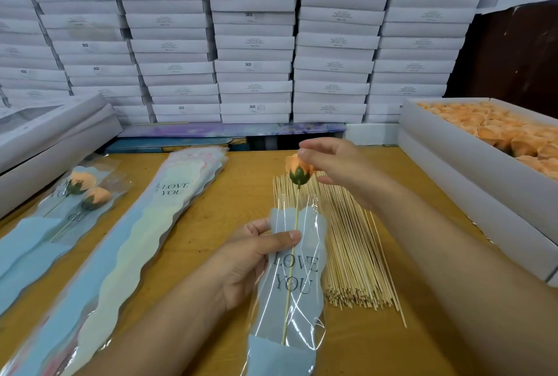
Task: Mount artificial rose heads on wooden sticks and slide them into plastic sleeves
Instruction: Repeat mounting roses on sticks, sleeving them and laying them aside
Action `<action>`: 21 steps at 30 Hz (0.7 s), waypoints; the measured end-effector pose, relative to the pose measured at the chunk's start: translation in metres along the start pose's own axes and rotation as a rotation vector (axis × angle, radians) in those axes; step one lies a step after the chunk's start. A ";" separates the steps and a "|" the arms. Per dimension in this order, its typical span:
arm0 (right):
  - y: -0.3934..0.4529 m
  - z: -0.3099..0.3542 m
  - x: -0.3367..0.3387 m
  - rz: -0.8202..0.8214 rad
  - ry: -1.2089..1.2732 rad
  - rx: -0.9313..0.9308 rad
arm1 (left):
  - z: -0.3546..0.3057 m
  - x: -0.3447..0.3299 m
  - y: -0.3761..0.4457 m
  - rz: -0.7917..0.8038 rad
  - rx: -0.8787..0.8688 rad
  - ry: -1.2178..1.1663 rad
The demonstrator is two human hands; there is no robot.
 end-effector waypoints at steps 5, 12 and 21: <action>0.002 -0.004 -0.005 -0.007 -0.058 0.050 | 0.001 0.001 0.001 -0.006 -0.003 0.005; -0.006 -0.013 -0.007 0.040 -0.076 0.068 | -0.001 0.000 -0.001 0.020 -0.004 -0.021; -0.017 -0.018 -0.014 0.087 -0.042 0.092 | -0.002 0.003 0.001 0.022 -0.029 -0.033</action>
Point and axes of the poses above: each hand's wrist, its own y-axis towards the middle knuckle, its own x-axis out of the back of the hand, z = x × y, the point moved 2 cm from there along y, towards the middle knuckle, and after that the axes turned 5 degrees about y, right-handed, at the moved point
